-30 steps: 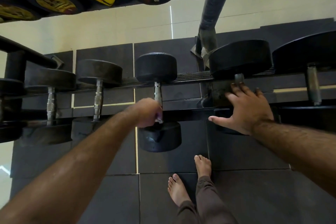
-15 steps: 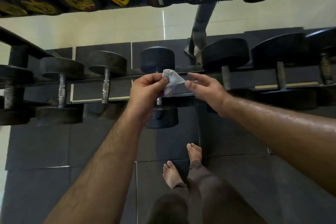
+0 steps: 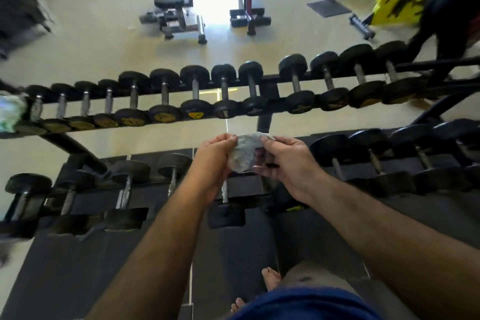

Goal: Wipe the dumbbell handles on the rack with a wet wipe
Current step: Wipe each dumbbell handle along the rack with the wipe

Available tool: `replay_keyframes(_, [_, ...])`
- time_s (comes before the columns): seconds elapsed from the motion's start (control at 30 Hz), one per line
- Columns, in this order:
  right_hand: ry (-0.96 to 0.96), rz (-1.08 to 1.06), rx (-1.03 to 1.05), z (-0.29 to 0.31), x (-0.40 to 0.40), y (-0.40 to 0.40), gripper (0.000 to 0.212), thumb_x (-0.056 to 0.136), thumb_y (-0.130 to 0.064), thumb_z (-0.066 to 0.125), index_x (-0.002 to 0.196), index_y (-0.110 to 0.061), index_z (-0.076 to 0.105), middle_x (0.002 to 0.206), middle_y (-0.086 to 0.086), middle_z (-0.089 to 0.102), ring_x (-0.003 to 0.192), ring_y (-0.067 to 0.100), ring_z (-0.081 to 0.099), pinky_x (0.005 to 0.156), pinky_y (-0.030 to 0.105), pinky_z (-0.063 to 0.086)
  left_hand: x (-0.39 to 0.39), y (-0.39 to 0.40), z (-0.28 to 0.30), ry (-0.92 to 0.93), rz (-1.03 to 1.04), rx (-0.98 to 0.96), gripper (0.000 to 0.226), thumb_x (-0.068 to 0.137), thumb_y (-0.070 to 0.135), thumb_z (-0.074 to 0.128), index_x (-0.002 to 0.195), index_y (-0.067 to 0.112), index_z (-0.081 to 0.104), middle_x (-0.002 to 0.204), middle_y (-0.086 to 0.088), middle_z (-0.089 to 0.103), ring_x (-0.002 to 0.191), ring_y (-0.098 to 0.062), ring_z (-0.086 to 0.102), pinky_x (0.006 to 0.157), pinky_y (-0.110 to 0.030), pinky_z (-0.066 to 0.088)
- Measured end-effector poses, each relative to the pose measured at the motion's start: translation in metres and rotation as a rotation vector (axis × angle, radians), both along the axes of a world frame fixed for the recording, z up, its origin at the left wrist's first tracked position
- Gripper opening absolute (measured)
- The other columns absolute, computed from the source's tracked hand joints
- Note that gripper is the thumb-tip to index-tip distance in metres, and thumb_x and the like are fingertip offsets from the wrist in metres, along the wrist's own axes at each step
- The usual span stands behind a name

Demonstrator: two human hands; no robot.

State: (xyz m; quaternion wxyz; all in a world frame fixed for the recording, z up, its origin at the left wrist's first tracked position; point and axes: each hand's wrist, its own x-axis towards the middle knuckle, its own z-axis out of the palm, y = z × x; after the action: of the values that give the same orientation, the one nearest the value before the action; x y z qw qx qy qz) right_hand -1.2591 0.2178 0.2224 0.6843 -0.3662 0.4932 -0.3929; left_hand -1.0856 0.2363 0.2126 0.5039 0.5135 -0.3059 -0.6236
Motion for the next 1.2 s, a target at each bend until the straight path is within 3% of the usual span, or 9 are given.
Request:
replay_keyframes(0.13, [-0.026,-0.140,-0.009,0.036,-0.012,0.007,0.014,0.106,-0.021,0.066,0.110,-0.010,0.073,0.093,0.011,0.079,0.091,0.029,0.075,0.089,0.055,0.065,-0.026,0.010,0.040,-0.121,-0.053,-0.120,0.029,0.109,0.033,0.054,0.111,0.007,0.068,0.105,-0.018,0.076,0.087,-0.028,0.072,0.071,-0.039,0.060])
replay_keyframes(0.2, [-0.043,-0.206,0.022,0.049,-0.022,0.002,0.021,0.109,-0.028,0.060,0.115,-0.011,0.072,0.101,0.013,0.081,0.096,0.031,0.078,0.083,0.050,0.066,-0.037,0.011,0.056,-0.224,-0.097,-0.235,0.025,0.102,0.026,0.067,0.109,0.002,0.063,0.096,-0.015,0.076,0.082,-0.027,0.073,0.064,-0.032,0.059])
replay_keyframes(0.37, [-0.127,-0.196,0.121,0.069,-0.059,-0.018,0.036,0.113,-0.036,0.053,0.116,-0.007,0.073,0.107,0.016,0.081,0.096,0.031,0.078,0.085,0.048,0.063,-0.063,0.007,0.080,-0.260,-0.185,-0.287,0.048,0.074,0.009,0.085,0.119,0.006,0.070,0.108,-0.012,0.079,0.102,-0.030,0.076,0.090,-0.043,0.062])
replay_keyframes(0.5, [-0.068,-0.159,0.060,0.067,-0.092,-0.031,0.032,0.109,-0.042,0.060,0.121,-0.014,0.072,0.121,0.015,0.078,0.113,0.032,0.074,0.089,0.049,0.064,-0.090,-0.007,0.083,-0.334,-0.125,-0.326,0.038,0.077,-0.007,0.085,0.108,0.015,0.080,0.102,-0.010,0.079,0.094,-0.026,0.076,0.088,-0.044,0.062])
replay_keyframes(0.63, [0.419,-0.291,-0.259,0.072,-0.132,-0.034,0.047,0.104,-0.041,0.069,0.144,-0.020,0.054,0.122,-0.003,0.063,0.097,0.008,0.063,0.071,0.023,0.052,-0.129,-0.019,0.086,-0.416,0.014,-0.283,0.023,0.082,-0.002,0.081,0.092,0.019,0.081,0.093,-0.008,0.078,0.090,-0.025,0.073,0.083,-0.043,0.063])
replay_keyframes(0.73, [0.539,-0.423,-0.662,0.071,-0.168,-0.037,0.031,0.107,-0.027,0.065,0.138,-0.026,0.063,0.124,-0.012,0.063,0.102,0.000,0.064,0.075,0.011,0.053,-0.164,-0.030,0.091,-0.463,0.102,-0.271,0.016,0.085,0.000,0.076,0.087,0.016,0.079,0.086,-0.007,0.077,0.083,-0.021,0.072,0.072,-0.029,0.059])
replay_keyframes(0.8, [0.450,-0.191,-0.595,0.076,-0.184,-0.044,0.022,0.108,-0.025,0.065,0.128,-0.026,0.073,0.116,-0.010,0.073,0.102,0.001,0.070,0.080,0.012,0.055,-0.189,-0.039,0.098,-0.462,0.049,-0.295,0.015,0.087,-0.001,0.070,0.089,0.011,0.079,0.081,-0.010,0.074,0.075,-0.016,0.066,0.065,-0.023,0.054])
replay_keyframes(0.97, [-0.058,0.064,-0.220,0.096,-0.225,-0.061,0.021,0.106,-0.016,0.067,0.121,-0.006,0.077,0.112,0.015,0.080,0.107,0.029,0.078,0.088,0.040,0.064,-0.238,-0.058,0.109,-0.427,-0.136,-0.327,0.018,0.098,0.004,0.064,0.099,0.010,0.081,0.088,-0.006,0.077,0.079,-0.010,0.070,0.066,-0.019,0.053])
replay_keyframes(1.2, [-0.271,-0.029,0.040,0.090,-0.271,-0.090,0.020,0.100,0.000,0.070,0.120,0.000,0.070,0.112,0.025,0.078,0.097,0.033,0.080,0.079,0.042,0.065,-0.270,-0.081,0.104,-0.367,-0.002,-0.296,0.011,0.101,0.010,0.067,0.110,0.004,0.070,0.090,-0.008,0.075,0.076,-0.014,0.070,0.060,-0.023,0.053])
